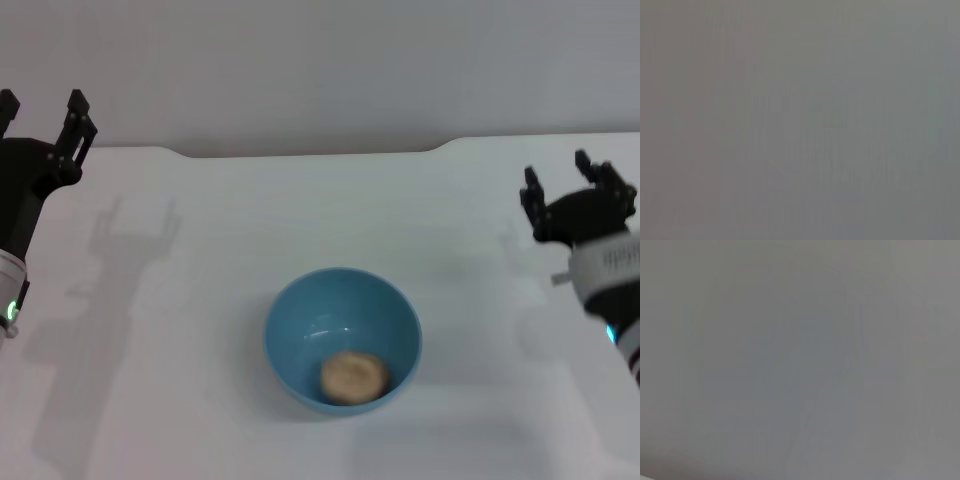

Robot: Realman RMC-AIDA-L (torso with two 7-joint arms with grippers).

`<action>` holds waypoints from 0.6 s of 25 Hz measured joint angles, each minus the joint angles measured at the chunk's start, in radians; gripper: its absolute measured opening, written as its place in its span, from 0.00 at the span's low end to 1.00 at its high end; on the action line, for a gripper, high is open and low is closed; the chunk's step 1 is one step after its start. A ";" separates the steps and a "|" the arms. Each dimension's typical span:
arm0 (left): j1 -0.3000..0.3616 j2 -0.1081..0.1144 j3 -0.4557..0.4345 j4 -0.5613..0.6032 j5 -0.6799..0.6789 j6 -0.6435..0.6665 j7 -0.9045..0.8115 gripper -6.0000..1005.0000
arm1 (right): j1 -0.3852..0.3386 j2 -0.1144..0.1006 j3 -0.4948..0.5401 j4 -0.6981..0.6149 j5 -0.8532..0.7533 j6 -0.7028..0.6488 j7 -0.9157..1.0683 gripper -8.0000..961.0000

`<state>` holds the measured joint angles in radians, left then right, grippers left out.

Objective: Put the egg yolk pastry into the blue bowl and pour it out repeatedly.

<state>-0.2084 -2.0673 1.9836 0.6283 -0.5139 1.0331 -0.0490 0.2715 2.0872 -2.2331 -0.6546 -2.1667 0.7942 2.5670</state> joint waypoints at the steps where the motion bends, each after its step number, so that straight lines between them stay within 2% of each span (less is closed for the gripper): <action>1: -0.005 0.000 0.001 -0.010 0.000 0.003 0.000 0.74 | 0.010 0.001 -0.046 0.050 0.001 0.063 0.040 0.56; 4: -0.016 -0.001 0.006 -0.038 0.000 0.006 0.000 0.74 | 0.019 0.001 -0.108 0.137 0.005 0.146 0.167 0.56; 7: -0.023 -0.002 0.017 -0.065 0.000 0.007 -0.001 0.74 | 0.012 0.002 -0.109 0.177 0.006 0.151 0.263 0.56; 15: -0.025 -0.003 0.073 -0.116 0.000 0.007 -0.009 0.74 | 0.006 0.003 -0.118 0.211 0.007 0.125 0.302 0.56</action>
<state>-0.2329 -2.0707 2.0562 0.5121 -0.5137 1.0401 -0.0582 0.2773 2.0907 -2.3512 -0.4441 -2.1593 0.9196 2.8690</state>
